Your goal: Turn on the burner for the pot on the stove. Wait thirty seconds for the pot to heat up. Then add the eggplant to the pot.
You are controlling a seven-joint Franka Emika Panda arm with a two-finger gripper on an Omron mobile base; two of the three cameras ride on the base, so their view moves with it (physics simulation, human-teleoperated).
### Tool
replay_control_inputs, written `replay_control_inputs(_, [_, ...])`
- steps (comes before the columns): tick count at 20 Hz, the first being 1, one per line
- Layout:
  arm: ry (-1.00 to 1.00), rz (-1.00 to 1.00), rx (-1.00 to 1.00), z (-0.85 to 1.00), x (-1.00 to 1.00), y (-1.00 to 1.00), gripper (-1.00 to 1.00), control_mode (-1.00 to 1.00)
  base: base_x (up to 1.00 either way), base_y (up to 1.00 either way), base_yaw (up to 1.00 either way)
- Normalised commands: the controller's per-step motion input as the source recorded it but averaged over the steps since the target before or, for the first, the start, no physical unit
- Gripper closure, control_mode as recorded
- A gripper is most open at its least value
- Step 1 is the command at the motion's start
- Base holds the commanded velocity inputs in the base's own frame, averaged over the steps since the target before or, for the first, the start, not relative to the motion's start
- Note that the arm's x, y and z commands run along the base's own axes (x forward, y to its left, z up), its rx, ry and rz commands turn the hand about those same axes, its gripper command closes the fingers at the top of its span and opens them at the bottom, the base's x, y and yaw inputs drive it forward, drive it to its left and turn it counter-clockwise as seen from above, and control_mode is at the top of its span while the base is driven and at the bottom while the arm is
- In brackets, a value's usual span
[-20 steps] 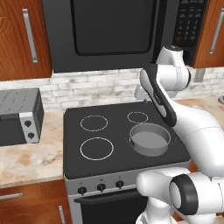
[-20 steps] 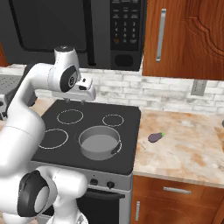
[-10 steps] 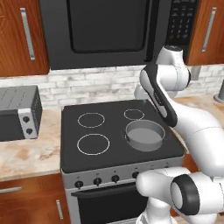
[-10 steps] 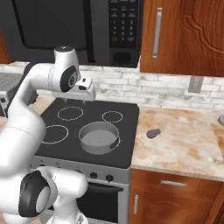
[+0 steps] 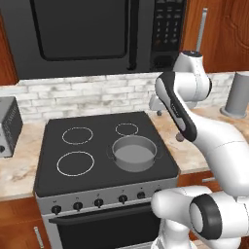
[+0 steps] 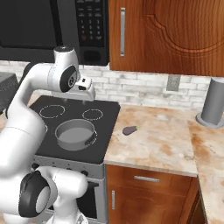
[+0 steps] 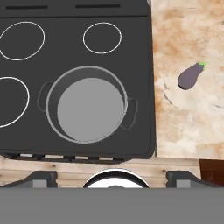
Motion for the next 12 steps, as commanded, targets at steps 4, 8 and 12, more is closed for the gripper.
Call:
replay_control_inputs(4, [0.00, 0.00, 0.00, 0.00, 0.00, 0.00, -1.00, 1.00, 0.05, -0.56, 0.00])
replay_control_inputs(8, [0.00, 0.00, 0.00, 0.00, 0.00, 0.00, -1.00, 1.00, 0.14, -0.36, 0.00])
replay_control_inputs(12, [0.00, 0.00, 0.00, 0.00, 0.00, 0.00, -1.00, 1.00, 0.29, -0.04, 0.00])
